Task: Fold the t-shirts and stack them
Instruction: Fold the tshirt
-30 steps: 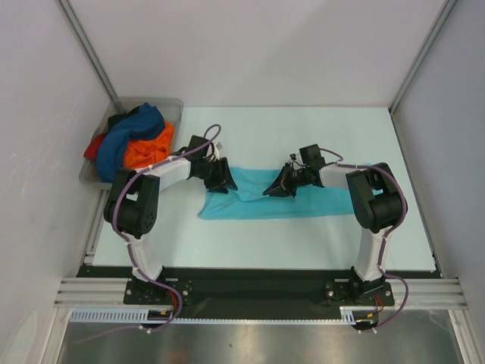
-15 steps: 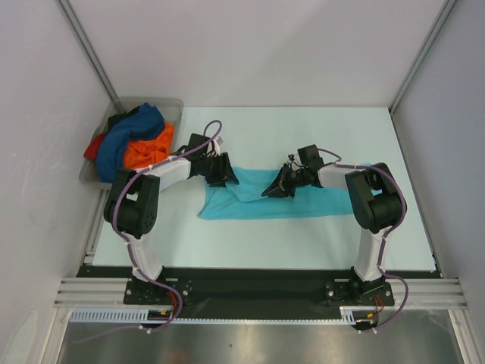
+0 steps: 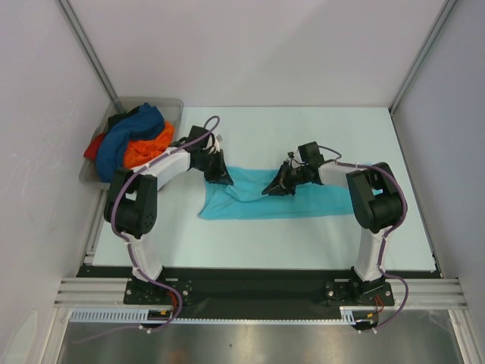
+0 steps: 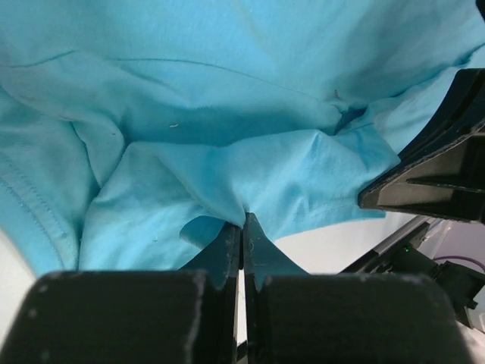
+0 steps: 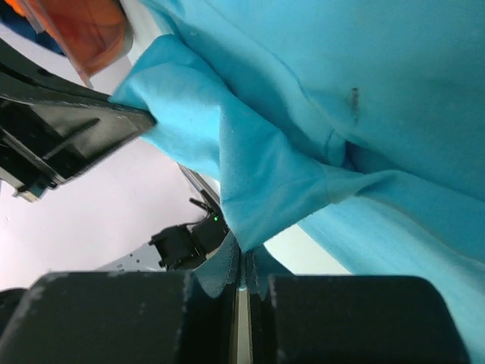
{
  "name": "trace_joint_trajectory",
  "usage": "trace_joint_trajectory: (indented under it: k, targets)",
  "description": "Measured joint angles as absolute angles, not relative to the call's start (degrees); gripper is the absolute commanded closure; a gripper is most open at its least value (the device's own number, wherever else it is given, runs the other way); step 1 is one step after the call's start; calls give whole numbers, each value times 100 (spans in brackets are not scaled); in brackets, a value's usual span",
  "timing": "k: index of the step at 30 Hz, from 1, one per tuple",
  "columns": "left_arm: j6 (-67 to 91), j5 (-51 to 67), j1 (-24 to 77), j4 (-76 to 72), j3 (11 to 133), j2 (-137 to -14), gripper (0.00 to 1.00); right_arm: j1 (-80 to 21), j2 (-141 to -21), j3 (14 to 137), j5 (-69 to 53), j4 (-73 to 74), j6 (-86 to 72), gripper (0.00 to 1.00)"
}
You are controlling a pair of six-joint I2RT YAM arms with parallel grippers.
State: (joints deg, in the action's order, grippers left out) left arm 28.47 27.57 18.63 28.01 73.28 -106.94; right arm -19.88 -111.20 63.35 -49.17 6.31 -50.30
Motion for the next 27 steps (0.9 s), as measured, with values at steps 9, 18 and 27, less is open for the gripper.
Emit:
trace_joint_trajectory:
  k: [9,18,27]
  targets:
    - [2847,2648,1863,3804,7769,-10694,98,-1959,-11179,6643,-5225,1656,-4187,100]
    - [2832,2567,1863,3953,7223,-10691,79,-2010,-11399,6733,-5153,2318,-3520,87]
    - [2534,1588,1920,4447,7373,-10311,52,-2060,-11373,7411,-3306,3745,-2449,46]
